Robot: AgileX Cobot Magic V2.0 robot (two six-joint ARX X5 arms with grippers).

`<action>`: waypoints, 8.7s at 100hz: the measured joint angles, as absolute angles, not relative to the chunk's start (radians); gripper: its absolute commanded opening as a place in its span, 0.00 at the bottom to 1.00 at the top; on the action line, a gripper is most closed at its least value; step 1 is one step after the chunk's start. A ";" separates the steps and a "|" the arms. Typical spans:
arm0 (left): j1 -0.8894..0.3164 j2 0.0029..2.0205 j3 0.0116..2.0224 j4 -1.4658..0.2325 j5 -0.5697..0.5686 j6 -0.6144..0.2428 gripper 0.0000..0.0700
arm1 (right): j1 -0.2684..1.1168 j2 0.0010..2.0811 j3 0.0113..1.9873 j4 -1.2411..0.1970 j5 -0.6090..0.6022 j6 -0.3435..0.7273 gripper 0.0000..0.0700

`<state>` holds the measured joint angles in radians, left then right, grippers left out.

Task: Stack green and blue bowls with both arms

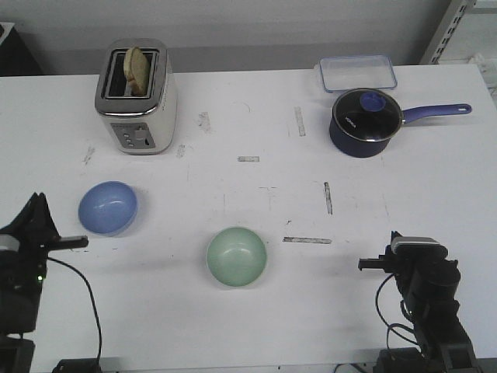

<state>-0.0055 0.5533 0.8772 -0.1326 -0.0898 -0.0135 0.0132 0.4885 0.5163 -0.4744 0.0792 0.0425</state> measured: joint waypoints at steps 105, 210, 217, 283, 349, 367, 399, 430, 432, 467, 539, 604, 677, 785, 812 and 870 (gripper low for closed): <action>0.246 1.548 1.364 -0.730 0.043 -0.032 0.93 | 0.033 0.519 0.516 -0.474 0.079 0.043 0.00; 0.238 1.729 1.365 -0.820 0.057 -0.044 0.00 | 0.033 0.519 0.516 -0.464 0.079 0.043 0.00; 0.231 1.729 1.365 -0.818 0.056 -0.044 0.00 | 0.033 0.519 0.516 -0.464 0.079 0.043 0.00; 0.009 1.417 1.365 -0.776 0.194 -0.154 0.00 | 0.033 0.519 0.516 -0.464 0.079 0.043 0.00; -0.608 1.459 1.366 -0.812 0.207 -0.222 0.00 | 0.033 0.519 0.516 -0.464 0.079 0.043 0.00; -0.643 1.521 1.366 -0.811 0.200 -0.204 0.00 | 0.033 0.519 0.516 -0.464 0.079 0.043 0.00; -0.642 1.564 1.366 -0.808 0.190 -0.201 0.00 | 0.033 0.520 0.516 -0.463 0.079 0.043 0.00; -0.642 1.564 1.366 -0.809 0.190 -0.202 0.61 | 0.033 0.520 0.516 -0.463 0.079 0.043 0.00; -0.642 1.564 1.366 -0.809 0.190 -0.202 0.68 | 0.033 0.520 0.516 -0.463 0.079 0.043 0.00; -0.642 1.564 1.410 -0.816 0.190 -0.202 1.00 | 0.033 0.519 0.516 -0.463 0.079 0.043 0.00; -0.490 1.510 1.622 -0.921 -0.083 -0.020 0.05 | 0.033 0.519 0.516 -0.464 0.079 0.043 0.00; -0.096 0.678 0.880 -0.434 -0.084 0.036 0.05 | 0.033 0.519 0.516 -0.463 0.079 0.043 0.00; 0.015 0.351 0.691 -0.505 -0.083 0.024 0.00 | 0.033 0.519 0.516 -0.420 0.079 0.043 0.00; 0.012 0.010 0.153 -0.043 -0.060 0.015 0.00 | 0.033 0.519 0.516 -0.272 0.079 0.051 0.00; 0.011 0.005 0.034 0.088 -0.031 0.009 0.00 | 0.033 0.519 0.516 -0.230 0.079 0.052 0.00; 0.011 0.005 0.034 0.090 -0.028 0.009 0.00 | 0.033 0.519 0.516 -0.220 0.079 0.053 0.00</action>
<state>0.0113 0.0051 0.0338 0.0902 -0.0284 0.0093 0.0326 0.5194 0.5163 -0.2199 0.0792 0.0528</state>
